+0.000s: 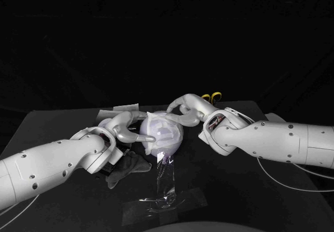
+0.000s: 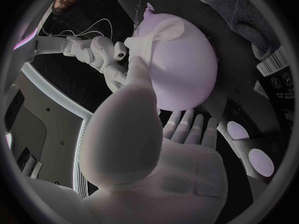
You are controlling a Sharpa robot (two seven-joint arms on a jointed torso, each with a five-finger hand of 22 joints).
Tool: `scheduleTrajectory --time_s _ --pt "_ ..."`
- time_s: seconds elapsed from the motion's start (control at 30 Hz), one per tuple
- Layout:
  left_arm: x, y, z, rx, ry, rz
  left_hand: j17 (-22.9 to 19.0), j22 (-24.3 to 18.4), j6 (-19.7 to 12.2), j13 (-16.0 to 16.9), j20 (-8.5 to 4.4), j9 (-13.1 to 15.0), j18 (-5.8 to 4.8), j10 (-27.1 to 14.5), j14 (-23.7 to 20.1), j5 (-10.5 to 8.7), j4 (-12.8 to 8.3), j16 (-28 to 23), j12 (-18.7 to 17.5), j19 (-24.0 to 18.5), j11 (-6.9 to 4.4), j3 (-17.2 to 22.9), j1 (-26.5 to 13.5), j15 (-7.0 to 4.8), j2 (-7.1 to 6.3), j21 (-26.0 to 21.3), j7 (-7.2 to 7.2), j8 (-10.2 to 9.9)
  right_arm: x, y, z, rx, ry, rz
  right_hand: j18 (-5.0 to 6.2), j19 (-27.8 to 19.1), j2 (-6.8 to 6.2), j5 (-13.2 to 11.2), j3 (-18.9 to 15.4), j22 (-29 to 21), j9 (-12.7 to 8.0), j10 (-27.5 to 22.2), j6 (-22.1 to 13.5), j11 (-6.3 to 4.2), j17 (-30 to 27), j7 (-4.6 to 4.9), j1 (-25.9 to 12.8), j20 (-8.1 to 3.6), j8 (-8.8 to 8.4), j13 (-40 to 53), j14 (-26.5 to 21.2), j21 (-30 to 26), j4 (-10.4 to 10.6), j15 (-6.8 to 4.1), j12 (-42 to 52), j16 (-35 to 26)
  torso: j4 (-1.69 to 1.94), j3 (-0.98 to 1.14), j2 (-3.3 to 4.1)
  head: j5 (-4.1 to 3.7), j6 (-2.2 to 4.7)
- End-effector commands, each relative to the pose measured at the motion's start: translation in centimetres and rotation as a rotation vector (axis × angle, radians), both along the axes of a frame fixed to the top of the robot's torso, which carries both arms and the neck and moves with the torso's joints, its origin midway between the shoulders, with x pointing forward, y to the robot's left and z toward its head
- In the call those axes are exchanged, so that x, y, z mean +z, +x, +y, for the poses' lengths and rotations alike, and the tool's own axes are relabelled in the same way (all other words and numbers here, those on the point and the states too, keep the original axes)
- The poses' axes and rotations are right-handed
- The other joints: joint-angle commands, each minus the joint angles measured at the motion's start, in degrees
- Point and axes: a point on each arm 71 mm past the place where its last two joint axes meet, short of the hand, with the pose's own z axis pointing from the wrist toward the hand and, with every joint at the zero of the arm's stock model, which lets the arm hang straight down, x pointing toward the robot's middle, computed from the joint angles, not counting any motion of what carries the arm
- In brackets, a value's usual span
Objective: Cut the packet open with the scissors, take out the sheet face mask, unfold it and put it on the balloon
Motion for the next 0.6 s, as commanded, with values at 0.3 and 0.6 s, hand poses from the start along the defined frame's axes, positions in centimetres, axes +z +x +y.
scheduleTrajectory --time_s 0.3,0.6 --pt "-0.22 -0.16 -0.24 -0.013 0.003 0.020 0.09 0.08 0.24 0.08 0.04 0.05 0.99 0.34 0.24 0.27 0.03 0.00 -0.35 0.35 0.03 0.22 0.44 0.04 0.21 0.24 4.98 0.20 -0.22 0.03 0.52 0.027 -0.050 0.011 0.59 -0.10 -0.46 -0.03 -0.82 2.46 -0.27 6.08 0.65 0.33 15.10 0.07 1.00 0.51 -0.47 15.05 6.08 -0.34 -0.08 0.30 0.31 0.21 -0.02 0.02 -0.01 0.09 -0.10" --pt "-0.23 -0.17 -0.25 -0.013 0.002 0.022 0.06 0.10 0.21 0.07 0.10 0.03 1.13 0.37 0.32 0.27 0.03 -0.01 -0.39 0.41 0.04 0.21 0.43 0.03 0.21 0.27 4.99 0.17 -0.40 0.15 0.51 0.023 -0.095 0.008 0.63 -0.18 -1.01 -0.02 -1.68 2.39 -0.54 6.08 0.81 0.40 15.10 0.13 1.13 0.57 -0.82 15.05 6.08 -0.55 0.18 0.36 0.31 0.21 0.02 0.04 -0.01 0.06 -0.17"
